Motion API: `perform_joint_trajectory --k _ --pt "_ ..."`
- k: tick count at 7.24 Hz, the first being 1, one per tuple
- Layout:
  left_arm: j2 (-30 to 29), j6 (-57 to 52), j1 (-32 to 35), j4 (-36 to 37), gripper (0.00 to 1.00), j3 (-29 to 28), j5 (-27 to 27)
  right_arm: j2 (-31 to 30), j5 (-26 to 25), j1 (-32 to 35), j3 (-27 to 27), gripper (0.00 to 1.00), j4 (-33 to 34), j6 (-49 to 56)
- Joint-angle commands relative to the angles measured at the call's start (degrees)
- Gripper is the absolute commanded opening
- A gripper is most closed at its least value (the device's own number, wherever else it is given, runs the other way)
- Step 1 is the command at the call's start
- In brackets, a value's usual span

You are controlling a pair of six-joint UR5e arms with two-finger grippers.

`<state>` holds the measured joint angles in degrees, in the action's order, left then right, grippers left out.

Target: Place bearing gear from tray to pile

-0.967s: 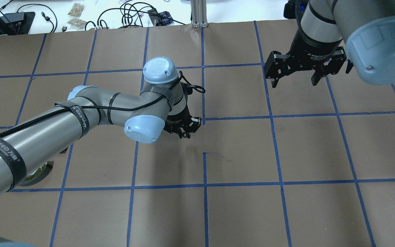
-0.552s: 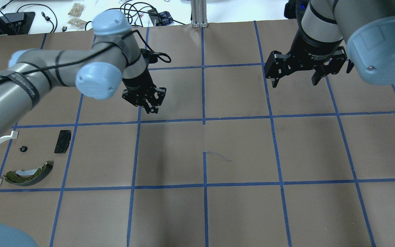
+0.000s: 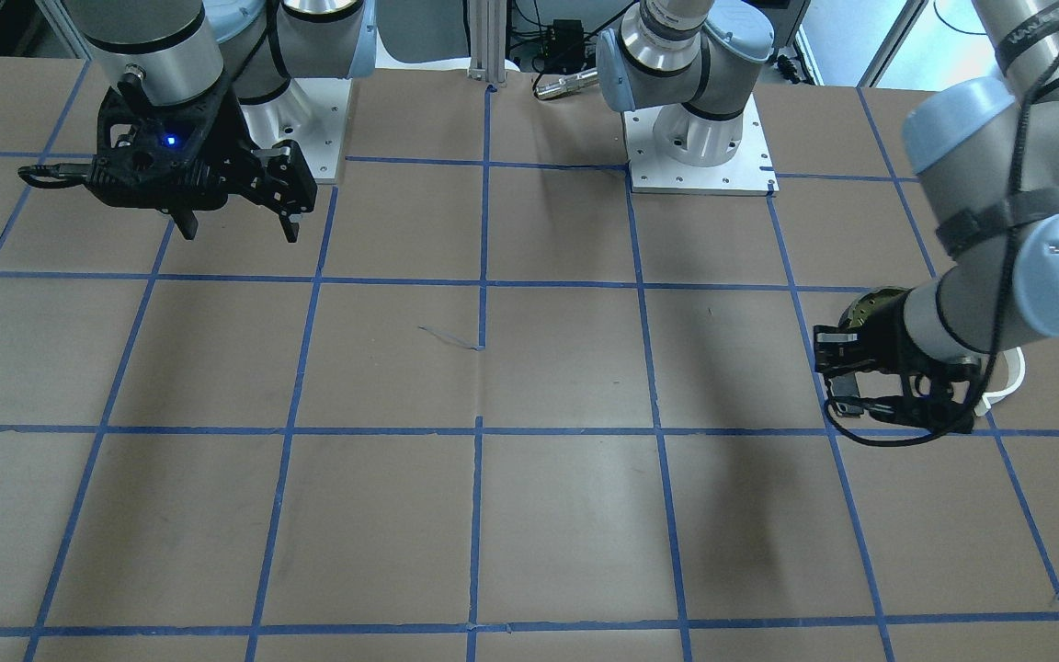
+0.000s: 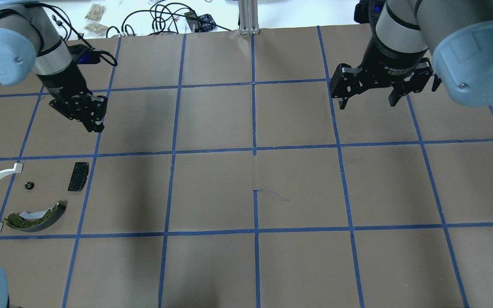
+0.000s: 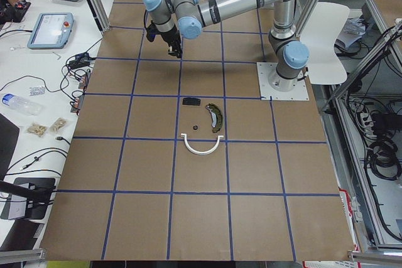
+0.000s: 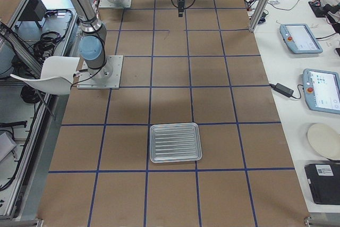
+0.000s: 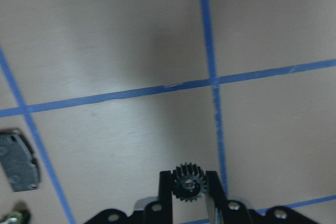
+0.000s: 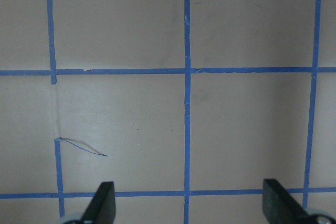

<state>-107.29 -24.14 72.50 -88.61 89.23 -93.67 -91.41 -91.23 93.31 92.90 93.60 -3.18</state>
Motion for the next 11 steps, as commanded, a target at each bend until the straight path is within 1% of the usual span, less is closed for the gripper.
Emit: perform_joint_trajectory --k 1,2,3,5,6,7,11 --pt "-1.3 -6.7 -9.2 0.7 0.0 0.8 -6.6 0.0 0.0 0.0 0.0 1.0 0.0 0.0" --pt "-1.6 -6.9 -11.4 2.4 0.0 2.3 -7.0 0.0 0.0 0.0 0.0 1.0 0.0 0.0" --pt "-1.9 -8.7 -12.9 6.2 0.0 4.4 -7.1 0.0 0.0 0.0 0.0 1.0 -0.1 0.0" --pt "-3.5 -9.5 -16.3 17.5 0.0 11.3 -7.3 -0.1 -0.1 0.1 0.1 1.0 -0.2 0.0" --pt "-4.3 -11.7 -17.5 21.6 0.0 13.8 -7.2 -0.1 -0.1 0.1 0.1 1.0 -0.2 0.0" --pt "-5.1 -12.6 -17.7 23.7 0.0 14.5 -7.2 -0.1 -0.1 0.1 0.1 1.0 -0.2 0.0" --pt "-8.8 -12.6 -19.6 24.4 0.0 14.3 -7.2 -0.2 -0.1 0.1 0.4 1.0 -0.5 0.0"
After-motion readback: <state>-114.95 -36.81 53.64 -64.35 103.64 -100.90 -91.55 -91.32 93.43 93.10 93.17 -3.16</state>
